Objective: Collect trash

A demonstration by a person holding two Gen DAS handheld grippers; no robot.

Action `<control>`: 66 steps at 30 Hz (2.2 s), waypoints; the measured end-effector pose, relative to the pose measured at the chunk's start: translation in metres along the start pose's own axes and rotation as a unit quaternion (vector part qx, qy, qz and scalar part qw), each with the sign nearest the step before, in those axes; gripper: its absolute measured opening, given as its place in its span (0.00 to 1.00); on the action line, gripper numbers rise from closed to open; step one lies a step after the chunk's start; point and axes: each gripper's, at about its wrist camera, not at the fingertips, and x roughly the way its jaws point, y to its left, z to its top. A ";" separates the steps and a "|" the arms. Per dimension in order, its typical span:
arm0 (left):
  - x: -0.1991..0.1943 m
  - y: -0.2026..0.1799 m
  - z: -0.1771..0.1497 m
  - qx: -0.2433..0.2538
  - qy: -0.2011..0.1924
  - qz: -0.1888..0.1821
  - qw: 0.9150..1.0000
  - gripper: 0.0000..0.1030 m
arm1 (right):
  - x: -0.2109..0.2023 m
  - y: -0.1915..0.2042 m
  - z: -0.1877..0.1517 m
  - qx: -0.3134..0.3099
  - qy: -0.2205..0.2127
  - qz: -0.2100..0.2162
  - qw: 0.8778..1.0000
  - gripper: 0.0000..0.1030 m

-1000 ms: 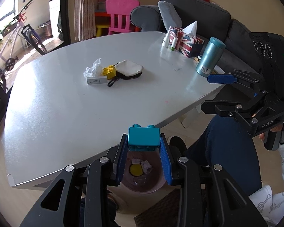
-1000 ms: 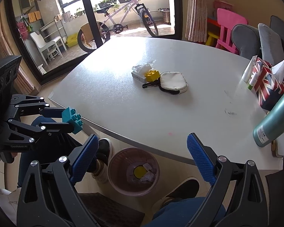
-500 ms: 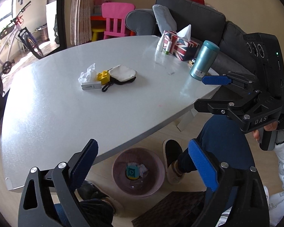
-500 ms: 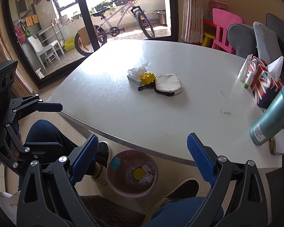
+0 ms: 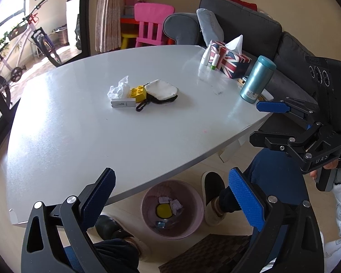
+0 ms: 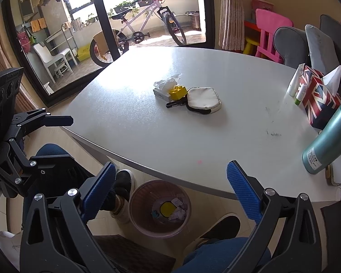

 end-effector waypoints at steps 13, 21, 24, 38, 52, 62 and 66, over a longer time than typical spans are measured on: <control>0.006 0.025 0.017 -0.022 -0.014 0.026 0.999 0.93 | 0.017 -0.016 0.022 0.004 -0.002 -0.012 1.000 0.95; 0.009 0.040 0.024 -0.032 -0.022 0.035 0.999 0.93 | 0.037 -0.032 0.048 0.006 0.000 -0.025 1.000 0.95; 0.011 0.044 0.029 -0.035 -0.025 0.036 0.998 0.93 | 0.047 -0.036 0.059 0.003 0.006 -0.026 1.000 0.95; 0.018 0.055 0.048 -0.041 -0.028 0.038 0.998 0.93 | 0.114 -0.050 0.108 -0.021 0.052 -0.021 0.998 0.95; 0.027 0.065 0.059 -0.047 -0.022 0.042 0.998 0.93 | 0.186 -0.061 0.126 -0.035 0.125 -0.017 0.991 0.95; 0.032 0.066 0.062 -0.048 -0.017 0.040 0.998 0.93 | 0.218 -0.062 0.129 -0.051 0.168 -0.027 0.984 0.95; 0.034 0.068 0.060 -0.054 -0.017 0.039 0.998 0.93 | 0.225 -0.061 0.127 -0.055 0.176 -0.030 0.982 0.95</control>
